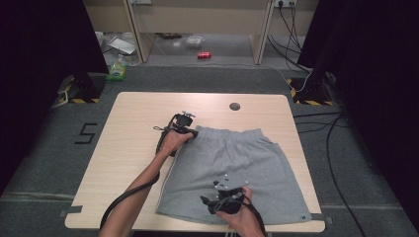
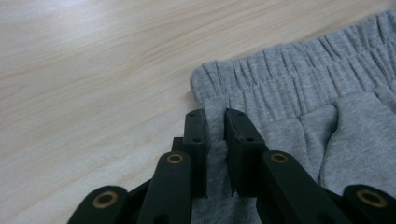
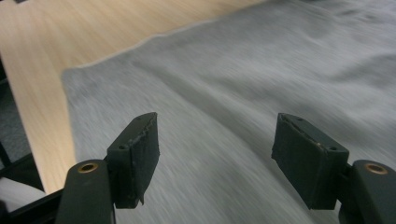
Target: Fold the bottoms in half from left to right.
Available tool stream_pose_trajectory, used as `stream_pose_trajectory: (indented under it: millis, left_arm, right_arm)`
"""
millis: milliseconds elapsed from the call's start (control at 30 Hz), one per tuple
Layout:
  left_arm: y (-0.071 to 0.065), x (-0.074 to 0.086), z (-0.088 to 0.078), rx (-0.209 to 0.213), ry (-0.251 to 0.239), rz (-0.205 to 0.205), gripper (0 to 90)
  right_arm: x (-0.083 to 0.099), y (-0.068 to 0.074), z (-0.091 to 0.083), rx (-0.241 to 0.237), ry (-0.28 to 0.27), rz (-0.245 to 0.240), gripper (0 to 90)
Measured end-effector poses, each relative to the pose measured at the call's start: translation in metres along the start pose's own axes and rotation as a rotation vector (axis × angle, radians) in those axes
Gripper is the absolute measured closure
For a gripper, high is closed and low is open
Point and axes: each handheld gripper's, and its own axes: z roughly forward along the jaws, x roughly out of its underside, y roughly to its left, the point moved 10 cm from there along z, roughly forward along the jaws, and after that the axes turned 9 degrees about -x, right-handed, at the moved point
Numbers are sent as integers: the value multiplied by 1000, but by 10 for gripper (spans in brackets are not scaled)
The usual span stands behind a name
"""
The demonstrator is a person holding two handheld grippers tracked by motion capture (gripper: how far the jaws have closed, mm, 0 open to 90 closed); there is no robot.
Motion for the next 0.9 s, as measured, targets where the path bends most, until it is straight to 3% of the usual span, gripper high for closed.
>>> stream_pose_trajectory:
  millis: [33, 167, 500, 733, 900]
  left_arm:
    - [2, 1, -1, -1, 2, -1, 787]
    - [8, 3, -2, -4, 2, -15, 786]
    - [9, 3, -2, 2, 3, -31, 785]
    - [9, 3, -2, 4, 6, -31, 781]
    - [9, 4, -2, 4, 3, -35, 780]
  right_arm:
    - [0, 0, 0, 0, 0, 0, 319]
    - [-12, 22, 23, -62, 4, -26, 325]
    - [-20, 49, 50, -125, 23, -52, 341]
    - [-23, 75, 79, -183, 61, -82, 360]
    - [-21, 86, 90, -205, 82, -90, 376]
